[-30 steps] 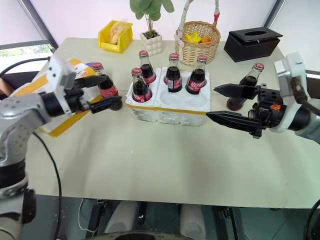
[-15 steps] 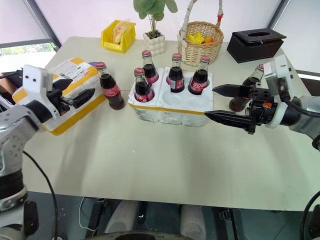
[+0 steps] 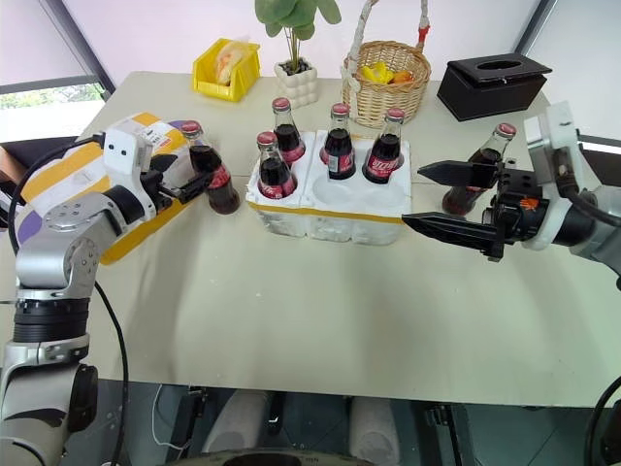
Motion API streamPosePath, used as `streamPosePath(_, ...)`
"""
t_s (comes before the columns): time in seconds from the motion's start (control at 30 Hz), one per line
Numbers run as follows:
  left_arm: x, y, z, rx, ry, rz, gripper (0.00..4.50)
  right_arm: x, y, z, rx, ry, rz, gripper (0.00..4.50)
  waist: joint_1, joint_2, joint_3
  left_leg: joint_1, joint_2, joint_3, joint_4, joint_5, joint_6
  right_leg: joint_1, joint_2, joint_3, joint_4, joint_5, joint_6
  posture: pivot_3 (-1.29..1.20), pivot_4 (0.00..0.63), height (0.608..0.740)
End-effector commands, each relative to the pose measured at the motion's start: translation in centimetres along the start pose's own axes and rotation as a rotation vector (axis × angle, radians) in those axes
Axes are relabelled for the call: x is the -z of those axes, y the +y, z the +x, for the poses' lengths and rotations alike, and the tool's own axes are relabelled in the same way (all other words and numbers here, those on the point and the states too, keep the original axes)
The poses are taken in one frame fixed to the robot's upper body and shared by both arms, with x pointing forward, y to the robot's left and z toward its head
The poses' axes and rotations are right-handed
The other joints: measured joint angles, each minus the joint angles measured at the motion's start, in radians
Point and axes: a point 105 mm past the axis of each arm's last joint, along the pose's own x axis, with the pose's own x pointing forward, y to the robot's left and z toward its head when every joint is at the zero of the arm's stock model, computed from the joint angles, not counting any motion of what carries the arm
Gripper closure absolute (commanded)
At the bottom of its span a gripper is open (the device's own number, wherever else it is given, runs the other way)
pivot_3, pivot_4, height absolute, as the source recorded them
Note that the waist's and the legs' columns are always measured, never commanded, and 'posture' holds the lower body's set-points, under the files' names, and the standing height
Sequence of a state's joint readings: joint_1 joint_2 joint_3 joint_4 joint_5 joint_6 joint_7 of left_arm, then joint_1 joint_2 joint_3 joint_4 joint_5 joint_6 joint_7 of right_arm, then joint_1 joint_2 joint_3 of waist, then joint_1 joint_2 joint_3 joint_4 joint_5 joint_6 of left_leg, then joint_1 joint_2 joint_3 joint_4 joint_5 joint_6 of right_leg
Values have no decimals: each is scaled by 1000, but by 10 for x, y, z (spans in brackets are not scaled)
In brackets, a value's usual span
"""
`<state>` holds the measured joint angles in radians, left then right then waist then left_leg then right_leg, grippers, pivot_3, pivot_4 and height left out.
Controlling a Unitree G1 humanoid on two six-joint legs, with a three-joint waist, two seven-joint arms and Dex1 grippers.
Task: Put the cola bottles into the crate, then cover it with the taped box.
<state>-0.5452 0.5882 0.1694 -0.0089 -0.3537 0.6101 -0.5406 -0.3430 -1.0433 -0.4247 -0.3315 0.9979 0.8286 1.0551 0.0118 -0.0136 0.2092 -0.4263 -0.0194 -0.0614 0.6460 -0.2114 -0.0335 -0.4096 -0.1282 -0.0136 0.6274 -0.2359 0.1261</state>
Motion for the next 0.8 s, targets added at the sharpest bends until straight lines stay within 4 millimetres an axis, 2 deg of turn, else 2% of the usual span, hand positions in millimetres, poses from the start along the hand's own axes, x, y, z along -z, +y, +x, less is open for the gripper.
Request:
streamPosePath(0.03, -12, 0, -9, 2, -32, 47, 18, -13, 5, -5, 7, -30, -48, 0, 0, 0, 0, 0, 0, 0, 0, 0, 0, 0, 0, 0, 0, 0, 0, 0, 150, 740)
streamPosePath(0.23, -4, 1, -4, 12, -16, 31, 18, -11, 6, -3, -7, -36, -46, 0, 1, 0, 0, 0, 0, 0, 0, 0, 0, 0, 0, 0, 0, 0, 0, 0, 150, 740)
streamPosePath(0.37, -2, 1, 6, 24, -16, 31, 18, -12, 7, -2, -12, -39, -49, 0, 2, 0, 0, 0, 0, 0, 0, 0, 0, 0, 0, 0, 0, 0, 0, 0, 150, 740)
streamPosePath(0.57, -5, -12, 29, 95, -27, 36, 18, -15, 9, -3, -2, -41, -53, 0, 1, 0, 0, 0, 0, 0, 0, 0, 0, 0, 0, 0, 0, 0, 0, 0, 150, 740)
streamPosePath(0.8, -2, -18, 41, 137, -17, 24, 18, -16, 11, -7, 16, -42, -47, 0, 0, 0, 0, 0, 0, 0, 0, 0, 0, 0, 0, 0, 0, 2, 4, 0, 150, 740)
